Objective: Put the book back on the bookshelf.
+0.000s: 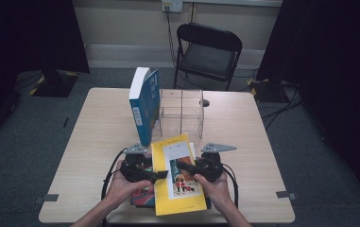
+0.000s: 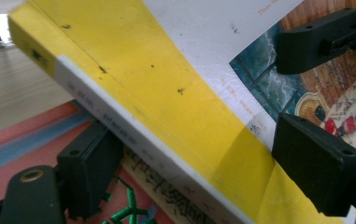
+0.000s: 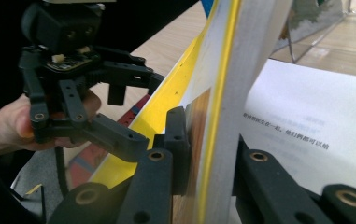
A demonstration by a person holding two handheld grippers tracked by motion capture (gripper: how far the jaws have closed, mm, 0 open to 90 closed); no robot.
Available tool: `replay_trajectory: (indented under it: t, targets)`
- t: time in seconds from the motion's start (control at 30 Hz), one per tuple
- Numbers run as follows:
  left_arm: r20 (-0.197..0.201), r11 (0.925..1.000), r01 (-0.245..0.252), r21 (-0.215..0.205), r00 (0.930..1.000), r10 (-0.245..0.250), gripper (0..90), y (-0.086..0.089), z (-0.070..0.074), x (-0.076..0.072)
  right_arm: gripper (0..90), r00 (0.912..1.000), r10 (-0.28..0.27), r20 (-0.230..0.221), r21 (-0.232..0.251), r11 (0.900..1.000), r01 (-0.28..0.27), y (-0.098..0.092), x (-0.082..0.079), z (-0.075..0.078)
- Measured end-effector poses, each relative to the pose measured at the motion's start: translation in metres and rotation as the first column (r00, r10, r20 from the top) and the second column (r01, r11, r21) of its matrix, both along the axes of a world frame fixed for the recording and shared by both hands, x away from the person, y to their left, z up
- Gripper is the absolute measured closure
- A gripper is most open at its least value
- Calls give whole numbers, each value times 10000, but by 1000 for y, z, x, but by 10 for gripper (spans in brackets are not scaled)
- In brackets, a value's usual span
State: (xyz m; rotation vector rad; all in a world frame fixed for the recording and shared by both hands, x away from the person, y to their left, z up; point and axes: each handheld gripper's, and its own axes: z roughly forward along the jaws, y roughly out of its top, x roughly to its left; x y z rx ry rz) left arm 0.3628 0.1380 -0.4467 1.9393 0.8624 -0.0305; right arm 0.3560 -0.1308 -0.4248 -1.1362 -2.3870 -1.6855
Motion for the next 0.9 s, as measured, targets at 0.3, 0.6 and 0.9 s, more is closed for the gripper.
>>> replay_trajectory:
  t: [0.3, 0.6, 0.9]
  targets:
    - [-281, 9955, 456, -829, 9984, -481, 184, 0, 1, 0, 820, 9980, 354, 521, 29, 9994, -356, 5, -9, 12]
    - [-340, 9901, 662, -1239, 9969, -709, 278, 2, 7, -2, 819, 9959, 323, 842, 191, 9992, -340, 7, -12, 18]
    - [85, 9773, 608, -2029, 9981, -603, 504, 13, 29, 2, 812, 9910, 134, 1334, 334, 9993, -180, 7, -9, 31]
